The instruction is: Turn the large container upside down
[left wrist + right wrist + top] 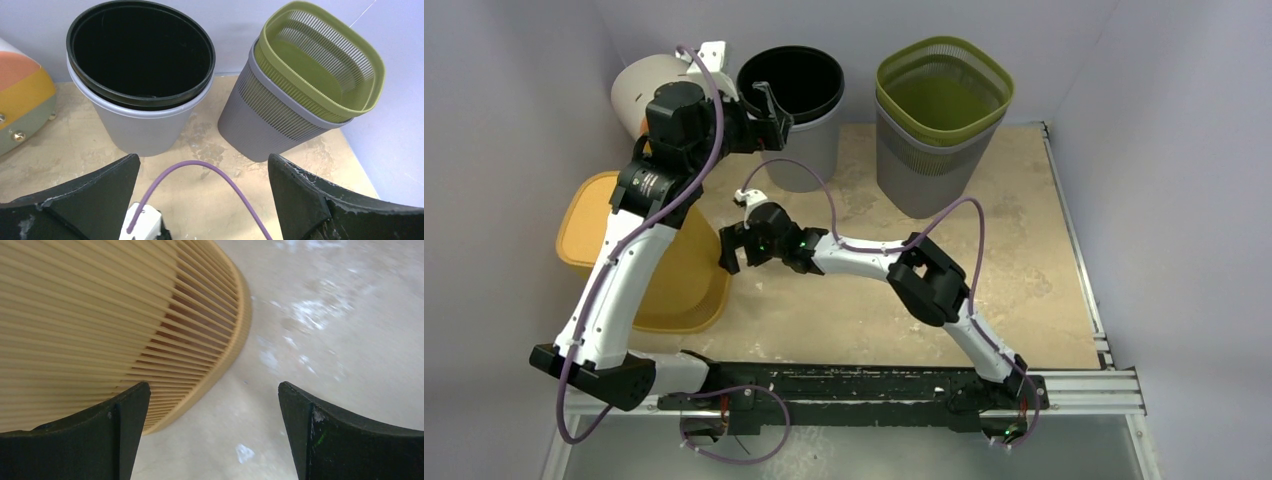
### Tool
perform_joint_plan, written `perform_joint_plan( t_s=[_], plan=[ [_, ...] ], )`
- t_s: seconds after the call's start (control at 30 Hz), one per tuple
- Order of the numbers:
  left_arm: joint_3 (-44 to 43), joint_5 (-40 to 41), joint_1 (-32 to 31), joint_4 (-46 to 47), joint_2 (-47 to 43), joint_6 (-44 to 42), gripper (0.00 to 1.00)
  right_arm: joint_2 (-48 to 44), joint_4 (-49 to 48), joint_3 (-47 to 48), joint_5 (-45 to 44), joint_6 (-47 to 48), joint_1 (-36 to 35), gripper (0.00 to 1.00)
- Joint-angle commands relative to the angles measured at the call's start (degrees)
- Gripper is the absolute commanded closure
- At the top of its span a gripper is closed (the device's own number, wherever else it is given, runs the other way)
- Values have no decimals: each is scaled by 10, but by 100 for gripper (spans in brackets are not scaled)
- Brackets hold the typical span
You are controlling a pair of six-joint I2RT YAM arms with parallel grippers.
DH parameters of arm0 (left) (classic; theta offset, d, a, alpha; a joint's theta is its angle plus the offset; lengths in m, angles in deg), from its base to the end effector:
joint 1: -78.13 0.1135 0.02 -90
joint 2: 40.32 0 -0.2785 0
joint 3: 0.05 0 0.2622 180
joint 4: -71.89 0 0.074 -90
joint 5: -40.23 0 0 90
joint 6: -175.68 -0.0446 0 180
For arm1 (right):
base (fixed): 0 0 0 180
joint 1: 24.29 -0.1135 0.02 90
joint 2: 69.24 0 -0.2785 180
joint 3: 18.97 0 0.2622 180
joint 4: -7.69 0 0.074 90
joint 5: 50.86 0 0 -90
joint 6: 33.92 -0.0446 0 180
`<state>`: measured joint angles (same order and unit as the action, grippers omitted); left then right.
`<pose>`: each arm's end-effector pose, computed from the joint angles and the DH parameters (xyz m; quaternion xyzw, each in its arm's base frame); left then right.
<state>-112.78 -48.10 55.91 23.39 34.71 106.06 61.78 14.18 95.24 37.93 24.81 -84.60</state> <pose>0.2523 -0.1017 0.5207 0.0031 0.7705 -0.2211 0.5979 0.2795 0.4884 0.2009 -0.2038 0.8101 0.3879 0.3896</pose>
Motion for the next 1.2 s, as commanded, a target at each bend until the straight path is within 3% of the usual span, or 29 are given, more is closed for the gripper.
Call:
perform_joint_plan(
  t_s=[0.0,0.2,0.4,0.7,0.93,1.17],
  plan=[
    [14,-8,-2,30,-6,-9,4,21,-93,48,116,27,-3,0],
    [31,-1,-2,25,-6,-16,4,48,-137,73,180,30,-3,0],
    [40,8,-2,14,-2,-18,4,28,-191,28,234,21,-2,0],
    [-1,55,-2,-29,4,-22,4,-181,-106,-186,-17,67,8,0],
    [26,108,-2,-57,-16,-12,4,-342,148,-210,-208,97,27,0],
    [83,129,-2,-52,-51,-2,4,-482,255,-159,-259,139,89,1]
  ],
)
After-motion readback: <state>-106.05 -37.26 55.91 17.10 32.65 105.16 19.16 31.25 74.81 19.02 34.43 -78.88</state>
